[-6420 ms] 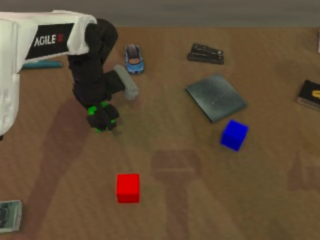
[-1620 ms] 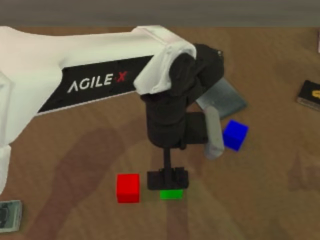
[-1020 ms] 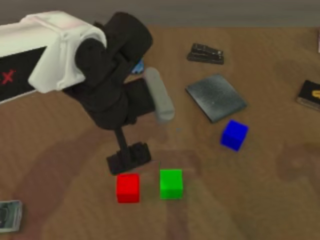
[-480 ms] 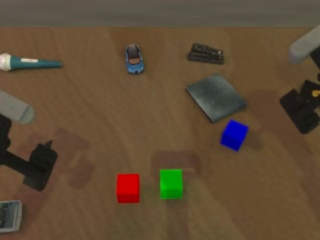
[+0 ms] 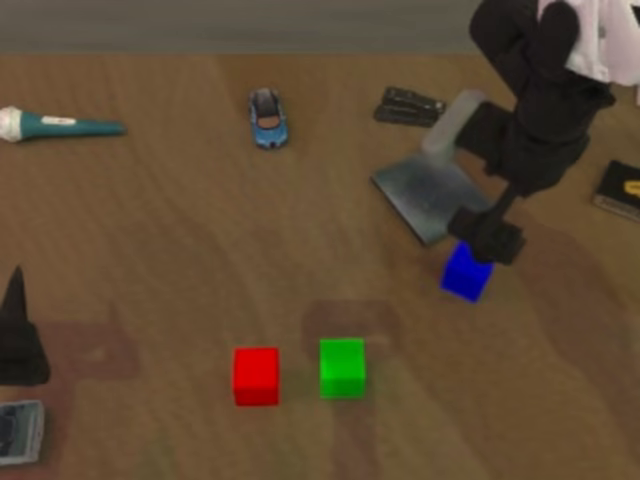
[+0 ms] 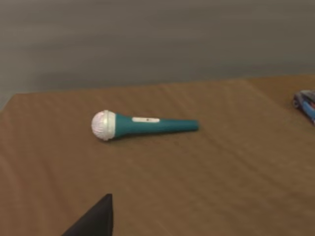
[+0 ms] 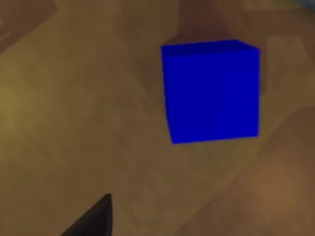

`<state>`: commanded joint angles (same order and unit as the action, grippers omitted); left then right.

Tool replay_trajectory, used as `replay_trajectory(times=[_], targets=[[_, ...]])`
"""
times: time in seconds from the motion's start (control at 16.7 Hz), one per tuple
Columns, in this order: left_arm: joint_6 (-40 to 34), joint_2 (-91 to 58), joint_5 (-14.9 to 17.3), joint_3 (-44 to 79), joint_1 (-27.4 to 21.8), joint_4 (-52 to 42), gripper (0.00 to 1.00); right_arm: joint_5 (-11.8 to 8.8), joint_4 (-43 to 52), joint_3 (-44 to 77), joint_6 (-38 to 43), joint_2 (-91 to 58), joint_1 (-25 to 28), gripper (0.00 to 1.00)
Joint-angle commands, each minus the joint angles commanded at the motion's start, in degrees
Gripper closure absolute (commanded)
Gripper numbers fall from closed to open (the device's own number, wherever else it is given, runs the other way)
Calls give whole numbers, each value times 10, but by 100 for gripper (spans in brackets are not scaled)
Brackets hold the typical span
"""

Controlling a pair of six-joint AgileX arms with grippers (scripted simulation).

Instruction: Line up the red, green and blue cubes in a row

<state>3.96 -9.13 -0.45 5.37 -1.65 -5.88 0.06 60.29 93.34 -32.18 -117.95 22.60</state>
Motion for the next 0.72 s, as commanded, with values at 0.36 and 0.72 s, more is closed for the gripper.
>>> replay_trajectory(times=[0.36, 0.72], targets=[[-40, 91, 4, -54, 28, 59, 0, 1, 44, 85, -27, -92, 19, 0], [-40, 91, 4, -54, 28, 59, 0, 1, 33, 76, -28, -95, 17, 0]])
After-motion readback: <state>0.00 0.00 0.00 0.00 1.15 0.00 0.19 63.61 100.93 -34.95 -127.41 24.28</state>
